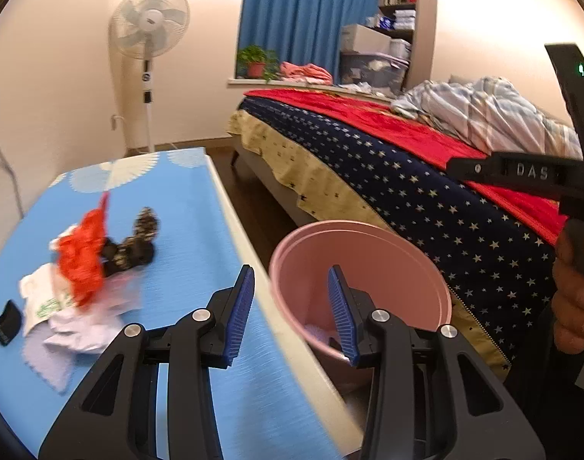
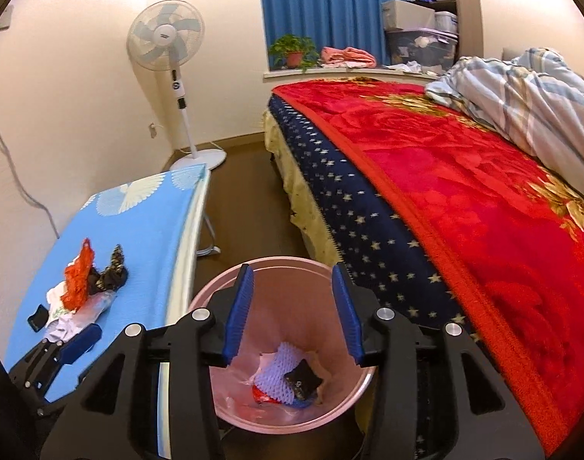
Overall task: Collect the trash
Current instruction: 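Return both tools to the table and approach the remaining trash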
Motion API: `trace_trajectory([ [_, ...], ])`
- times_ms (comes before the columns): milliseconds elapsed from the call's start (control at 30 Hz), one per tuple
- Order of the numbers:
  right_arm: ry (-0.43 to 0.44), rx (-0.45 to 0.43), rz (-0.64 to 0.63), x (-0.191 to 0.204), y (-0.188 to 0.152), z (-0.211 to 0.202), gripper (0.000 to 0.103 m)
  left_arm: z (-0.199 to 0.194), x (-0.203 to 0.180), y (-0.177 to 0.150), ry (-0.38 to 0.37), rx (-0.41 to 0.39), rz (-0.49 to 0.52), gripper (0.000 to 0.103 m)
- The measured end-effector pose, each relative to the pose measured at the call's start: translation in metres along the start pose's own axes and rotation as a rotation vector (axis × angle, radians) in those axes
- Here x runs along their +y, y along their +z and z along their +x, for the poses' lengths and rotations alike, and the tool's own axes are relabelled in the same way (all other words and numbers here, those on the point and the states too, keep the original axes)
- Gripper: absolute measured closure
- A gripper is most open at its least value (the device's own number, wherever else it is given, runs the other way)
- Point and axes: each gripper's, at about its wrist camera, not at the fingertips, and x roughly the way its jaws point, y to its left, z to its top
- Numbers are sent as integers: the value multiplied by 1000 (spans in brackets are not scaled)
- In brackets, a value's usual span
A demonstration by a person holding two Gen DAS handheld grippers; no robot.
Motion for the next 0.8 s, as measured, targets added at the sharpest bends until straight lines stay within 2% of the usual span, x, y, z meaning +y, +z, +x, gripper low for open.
trace_trajectory([
  [367, 132, -12, -39, 66, -17, 1, 59, -48, 67, -7, 97, -47, -87, 66],
  [667, 246, 1, -71, 121, -33, 21, 60, -66, 122, -30, 232, -64, -198, 74],
  [800, 302, 25, -79, 145, -40, 35, 61, -66, 141, -42, 289, -57, -237, 75],
])
